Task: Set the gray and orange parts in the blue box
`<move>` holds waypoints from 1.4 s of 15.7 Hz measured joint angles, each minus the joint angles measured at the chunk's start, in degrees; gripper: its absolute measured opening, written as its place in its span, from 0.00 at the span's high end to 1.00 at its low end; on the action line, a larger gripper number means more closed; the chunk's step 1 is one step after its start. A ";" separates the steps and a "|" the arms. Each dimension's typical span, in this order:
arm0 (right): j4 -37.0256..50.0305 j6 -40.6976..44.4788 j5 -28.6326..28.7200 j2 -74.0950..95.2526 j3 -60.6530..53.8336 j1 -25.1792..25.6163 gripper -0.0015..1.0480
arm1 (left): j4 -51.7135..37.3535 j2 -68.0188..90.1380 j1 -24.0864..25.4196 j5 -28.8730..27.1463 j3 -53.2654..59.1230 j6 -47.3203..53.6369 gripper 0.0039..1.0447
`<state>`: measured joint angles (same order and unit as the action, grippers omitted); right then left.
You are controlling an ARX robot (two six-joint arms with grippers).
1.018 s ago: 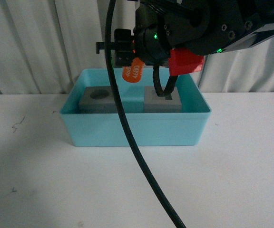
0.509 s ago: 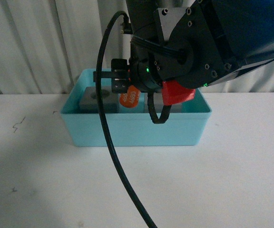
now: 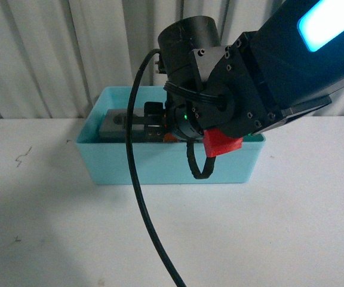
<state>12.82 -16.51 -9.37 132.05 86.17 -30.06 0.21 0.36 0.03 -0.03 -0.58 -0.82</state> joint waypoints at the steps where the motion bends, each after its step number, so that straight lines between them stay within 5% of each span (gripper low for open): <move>1: -0.42 -0.11 0.02 0.24 0.07 0.04 0.58 | -0.02 0.00 0.00 0.00 0.00 0.00 0.06; 13: -0.83 -0.39 0.31 0.98 1.25 0.04 0.57 | 0.00 0.00 0.00 0.00 0.00 0.00 0.06; 18: 0.81 -0.37 0.74 0.92 1.27 0.07 0.04 | 0.00 0.00 0.00 0.00 0.00 0.00 0.06; 22: 6.97 2.03 2.40 -11.58 -7.76 1.27 0.06 | 0.00 0.00 0.00 0.00 0.00 0.00 0.06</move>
<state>19.79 -14.48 -6.96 120.46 78.41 -28.80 0.21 0.36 0.03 -0.03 -0.58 -0.82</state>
